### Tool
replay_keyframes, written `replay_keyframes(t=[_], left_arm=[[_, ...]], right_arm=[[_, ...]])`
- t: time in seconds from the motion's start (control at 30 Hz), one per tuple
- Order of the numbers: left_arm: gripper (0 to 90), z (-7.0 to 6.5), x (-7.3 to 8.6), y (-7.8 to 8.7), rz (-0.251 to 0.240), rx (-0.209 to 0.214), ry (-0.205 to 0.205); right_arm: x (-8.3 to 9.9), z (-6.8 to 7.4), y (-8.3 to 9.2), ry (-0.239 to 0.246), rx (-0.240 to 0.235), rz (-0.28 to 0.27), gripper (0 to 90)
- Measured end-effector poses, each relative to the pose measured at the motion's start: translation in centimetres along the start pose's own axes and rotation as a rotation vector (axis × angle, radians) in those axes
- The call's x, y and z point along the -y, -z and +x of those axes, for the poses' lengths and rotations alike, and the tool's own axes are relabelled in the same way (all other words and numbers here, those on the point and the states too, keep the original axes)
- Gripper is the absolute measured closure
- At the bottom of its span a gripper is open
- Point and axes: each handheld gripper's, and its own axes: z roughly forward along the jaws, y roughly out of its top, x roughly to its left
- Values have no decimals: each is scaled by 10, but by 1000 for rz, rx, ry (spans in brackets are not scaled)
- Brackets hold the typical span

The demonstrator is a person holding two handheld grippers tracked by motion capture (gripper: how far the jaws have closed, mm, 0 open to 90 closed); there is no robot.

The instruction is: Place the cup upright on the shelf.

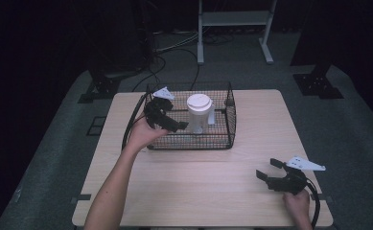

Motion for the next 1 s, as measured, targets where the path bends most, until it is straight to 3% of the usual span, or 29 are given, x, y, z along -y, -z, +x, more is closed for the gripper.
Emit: replay_keyframes(t=[0.67, 1.0], left_arm=[[0, -11, 28, 12, 0, 4, -4], [0, -23, 36, 18, -14, 2, -14]], right_arm=[[0, 1, -1, 9, 12, 14, 129], [0, 1, -2, 6, 14, 17, 129]])
